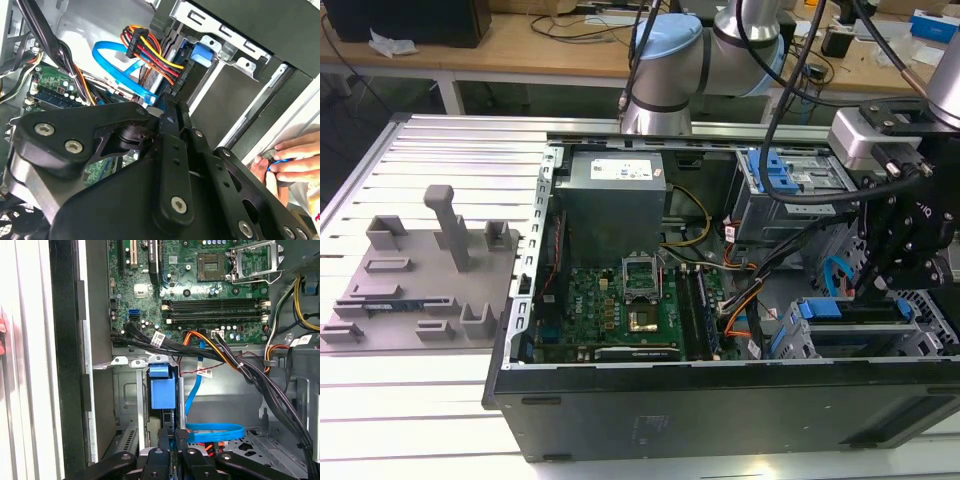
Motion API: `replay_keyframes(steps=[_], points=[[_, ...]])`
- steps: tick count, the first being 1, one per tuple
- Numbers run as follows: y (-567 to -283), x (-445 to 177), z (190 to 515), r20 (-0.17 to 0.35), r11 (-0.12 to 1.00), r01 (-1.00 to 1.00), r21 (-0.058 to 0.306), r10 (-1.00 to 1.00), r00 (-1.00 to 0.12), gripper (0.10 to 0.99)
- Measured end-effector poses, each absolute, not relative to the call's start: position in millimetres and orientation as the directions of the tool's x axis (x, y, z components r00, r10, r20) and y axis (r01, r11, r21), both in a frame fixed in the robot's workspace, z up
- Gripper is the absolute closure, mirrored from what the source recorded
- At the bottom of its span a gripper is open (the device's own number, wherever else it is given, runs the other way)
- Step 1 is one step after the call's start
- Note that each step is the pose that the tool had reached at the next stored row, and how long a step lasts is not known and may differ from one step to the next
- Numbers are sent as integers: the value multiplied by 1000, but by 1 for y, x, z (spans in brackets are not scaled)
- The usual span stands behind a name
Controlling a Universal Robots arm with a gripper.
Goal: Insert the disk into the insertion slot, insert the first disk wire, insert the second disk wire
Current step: 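Insert the second disk wire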
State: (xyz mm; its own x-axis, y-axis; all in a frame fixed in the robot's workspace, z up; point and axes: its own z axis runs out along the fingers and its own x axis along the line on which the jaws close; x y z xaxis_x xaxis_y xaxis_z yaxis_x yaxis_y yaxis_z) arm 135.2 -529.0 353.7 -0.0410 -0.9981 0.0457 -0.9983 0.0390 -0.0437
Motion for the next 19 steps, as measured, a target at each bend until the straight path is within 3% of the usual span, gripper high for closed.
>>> replay_keyframes(steps=[7, 19], points=[[-530, 135, 353, 20, 40, -998, -52, -999, -41, 925], [-532, 135, 352, 19, 40, -998, -52, -999, -41, 925]])
